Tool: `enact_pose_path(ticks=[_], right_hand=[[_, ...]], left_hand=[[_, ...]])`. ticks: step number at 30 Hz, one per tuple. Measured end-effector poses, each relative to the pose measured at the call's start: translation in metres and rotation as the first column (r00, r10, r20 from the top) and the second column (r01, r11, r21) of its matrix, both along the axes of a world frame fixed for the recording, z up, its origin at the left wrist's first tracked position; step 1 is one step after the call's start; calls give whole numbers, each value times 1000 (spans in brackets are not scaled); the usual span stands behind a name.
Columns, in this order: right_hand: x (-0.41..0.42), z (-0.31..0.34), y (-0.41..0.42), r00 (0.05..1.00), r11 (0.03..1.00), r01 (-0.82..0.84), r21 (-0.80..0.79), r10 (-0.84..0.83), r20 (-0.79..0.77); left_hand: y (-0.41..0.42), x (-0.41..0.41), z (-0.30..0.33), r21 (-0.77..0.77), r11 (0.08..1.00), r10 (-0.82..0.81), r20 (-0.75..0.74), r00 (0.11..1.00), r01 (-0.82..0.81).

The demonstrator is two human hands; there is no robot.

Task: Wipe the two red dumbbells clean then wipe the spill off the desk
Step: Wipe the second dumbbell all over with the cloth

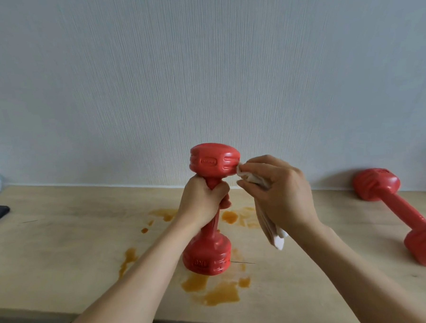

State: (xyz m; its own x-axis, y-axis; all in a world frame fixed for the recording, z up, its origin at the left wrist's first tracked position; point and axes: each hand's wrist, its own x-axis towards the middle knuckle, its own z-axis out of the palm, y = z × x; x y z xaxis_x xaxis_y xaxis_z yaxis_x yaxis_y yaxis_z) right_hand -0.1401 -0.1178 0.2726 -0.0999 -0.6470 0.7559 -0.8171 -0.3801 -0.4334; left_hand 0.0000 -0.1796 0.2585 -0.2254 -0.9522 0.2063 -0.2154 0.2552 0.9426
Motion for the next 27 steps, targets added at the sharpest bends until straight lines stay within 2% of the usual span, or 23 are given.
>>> enact_pose_path(ticks=[4, 6, 10, 13, 15, 18, 23, 27], right_hand=[[17, 8, 3, 992, 987, -2, -158, -17, -122], [16, 7, 1, 997, 988, -10, -155, -2, -80], [3, 0, -7, 999, 999, 0, -52, 1, 32], [6, 4, -7, 999, 997, -12, -82, 16, 48], [14, 12, -4, 999, 989, -31, -148, 32, 9], [20, 18, -2, 991, 974, 12, -226, -42, -129], [10, 9, -9, 999, 989, -46, -142, 46, -6], [8, 7, -9, 1000, 992, -18, -121, 19, 10]], left_hand=[[1, -1, 3, 8, 1000, -10, -14, 1000, 10], [2, 0, 4, 1, 1000, -10, -12, 1000, 10], [1, 3, 2, 12, 999, -29, -25, 999, 30], [1, 4, 1, 15, 999, -33, -29, 999, 33], [2, 3, 2, 12, 1000, -28, -31, 999, 29], [4, 1, 3, -7, 1000, -21, -17, 1000, 21], [3, 2, 3, 3, 1000, -26, 14, 1000, 26], [3, 2, 3, 12, 1000, -27, 8, 1000, 26]])
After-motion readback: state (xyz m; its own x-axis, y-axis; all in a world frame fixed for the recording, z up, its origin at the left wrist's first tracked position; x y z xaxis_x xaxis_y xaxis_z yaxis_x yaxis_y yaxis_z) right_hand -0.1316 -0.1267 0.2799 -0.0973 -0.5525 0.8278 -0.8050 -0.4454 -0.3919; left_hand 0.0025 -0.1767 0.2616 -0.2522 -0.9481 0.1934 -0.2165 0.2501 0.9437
